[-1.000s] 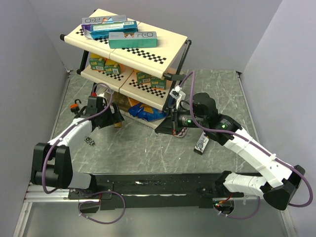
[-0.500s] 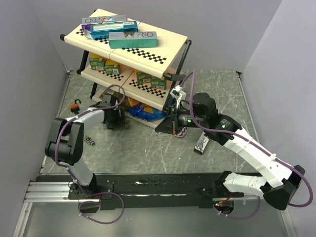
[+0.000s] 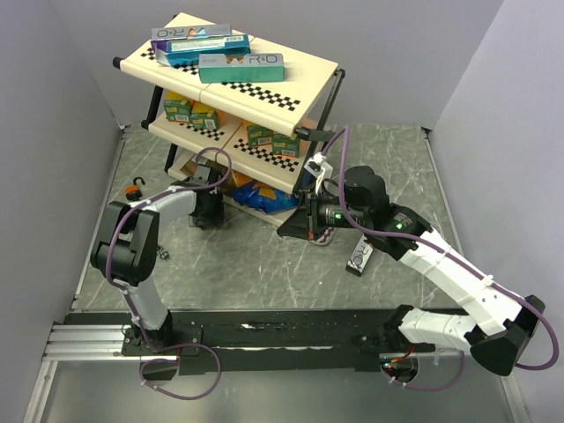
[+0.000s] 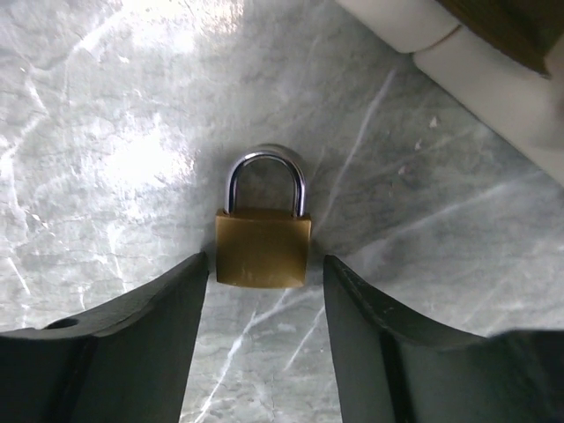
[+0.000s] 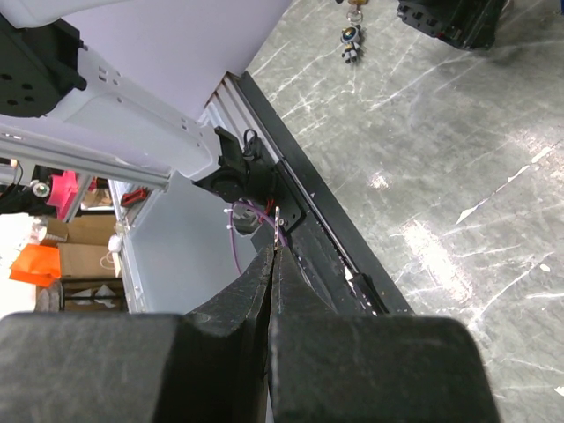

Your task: Unlock with the key

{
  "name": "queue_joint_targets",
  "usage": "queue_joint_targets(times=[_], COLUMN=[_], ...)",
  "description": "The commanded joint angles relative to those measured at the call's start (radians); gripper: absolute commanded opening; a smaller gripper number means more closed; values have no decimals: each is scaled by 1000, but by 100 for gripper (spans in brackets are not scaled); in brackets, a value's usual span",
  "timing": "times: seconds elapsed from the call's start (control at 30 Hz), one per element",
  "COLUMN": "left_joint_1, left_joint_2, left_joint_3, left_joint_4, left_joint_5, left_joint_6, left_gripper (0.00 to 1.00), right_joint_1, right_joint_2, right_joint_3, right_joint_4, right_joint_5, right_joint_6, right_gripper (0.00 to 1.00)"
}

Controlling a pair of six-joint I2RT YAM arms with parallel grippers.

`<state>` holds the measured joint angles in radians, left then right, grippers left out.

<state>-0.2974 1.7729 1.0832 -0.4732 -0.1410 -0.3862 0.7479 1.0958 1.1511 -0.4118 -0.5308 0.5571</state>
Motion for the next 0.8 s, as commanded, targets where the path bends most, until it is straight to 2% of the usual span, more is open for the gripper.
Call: queue_joint_targets(times=[0.0,0.13,0.3,0.37,0.4,0.43,0.53,0.77], left_joint_1=[-29,-31,-32,-32,-32,-32,-32,-32], left_joint_2=[68,77,89,91,89,88,45,-215], left_joint_3=[11,12,7,-6,-9,-11,-22,-2], left_joint_4=[-12,14,33,38,41,42,47,-5], left_joint_5=[-6,-17,7,11,11,14,33,156], left_joint_6=[76,78,73,75,73,72,47,-83], left_gripper=[60,60,50,42,34,20,1,1], right_joint_1=[-2,-4,-4,-4,-4,-4,-2,47], right_joint_2=[-22,-17,-11,-11,-8,-7,2,47], right_joint_3=[-1,1,9,7,9,9,25,71], right_joint_4=[22,24,22,27,27,27,8,-25], right_joint_5=[5,2,-3,-5,-6,-8,5,78], right_joint_6=[9,4,1,0,0,0,-16,-66], right_gripper=[0,0,0,0,0,0,0,0])
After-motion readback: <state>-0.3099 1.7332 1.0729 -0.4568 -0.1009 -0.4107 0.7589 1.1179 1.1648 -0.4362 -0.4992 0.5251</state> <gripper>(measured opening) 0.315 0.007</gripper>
